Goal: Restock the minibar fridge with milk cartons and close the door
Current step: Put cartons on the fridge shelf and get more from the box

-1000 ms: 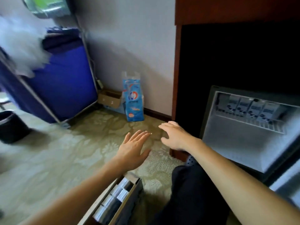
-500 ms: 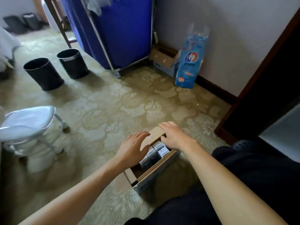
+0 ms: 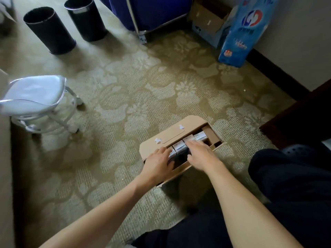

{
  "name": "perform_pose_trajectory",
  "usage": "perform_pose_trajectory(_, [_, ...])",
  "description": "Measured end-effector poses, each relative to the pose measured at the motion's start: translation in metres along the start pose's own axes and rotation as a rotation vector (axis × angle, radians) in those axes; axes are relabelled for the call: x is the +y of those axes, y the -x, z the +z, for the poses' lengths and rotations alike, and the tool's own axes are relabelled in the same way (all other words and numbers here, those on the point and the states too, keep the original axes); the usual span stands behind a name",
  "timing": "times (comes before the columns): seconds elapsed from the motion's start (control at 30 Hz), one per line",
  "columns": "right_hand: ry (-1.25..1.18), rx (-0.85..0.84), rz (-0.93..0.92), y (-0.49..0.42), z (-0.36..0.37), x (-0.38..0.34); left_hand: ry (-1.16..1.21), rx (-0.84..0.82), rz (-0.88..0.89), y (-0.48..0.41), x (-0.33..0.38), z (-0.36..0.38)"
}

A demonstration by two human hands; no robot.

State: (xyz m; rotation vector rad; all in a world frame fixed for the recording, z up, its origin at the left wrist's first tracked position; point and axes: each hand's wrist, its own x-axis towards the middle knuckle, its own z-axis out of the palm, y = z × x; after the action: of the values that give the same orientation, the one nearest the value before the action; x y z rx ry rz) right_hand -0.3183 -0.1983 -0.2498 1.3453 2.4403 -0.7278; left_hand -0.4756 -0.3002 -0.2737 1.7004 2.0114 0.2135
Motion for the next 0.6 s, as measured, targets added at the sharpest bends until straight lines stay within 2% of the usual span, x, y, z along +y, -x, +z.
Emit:
perform_pose_trajectory(0.2, [0.093, 0.050, -0.104, -0.014, 0.023, -0.013, -0.004, -0.036, -0.002, -0.008, -0.006, 0.015])
perform_pose_trajectory(0.3, [0.174, 0.077, -0.087, -0.017, 0.026, -0.014, -0.037, 0.022, -0.008, -0.013, -0.007, 0.022])
perform_pose_trajectory(0.6, [0.227, 0.144, -0.044, -0.030, 0.030, -0.009, 0.098, 0.098, -0.090, -0.016, 0.002, 0.043])
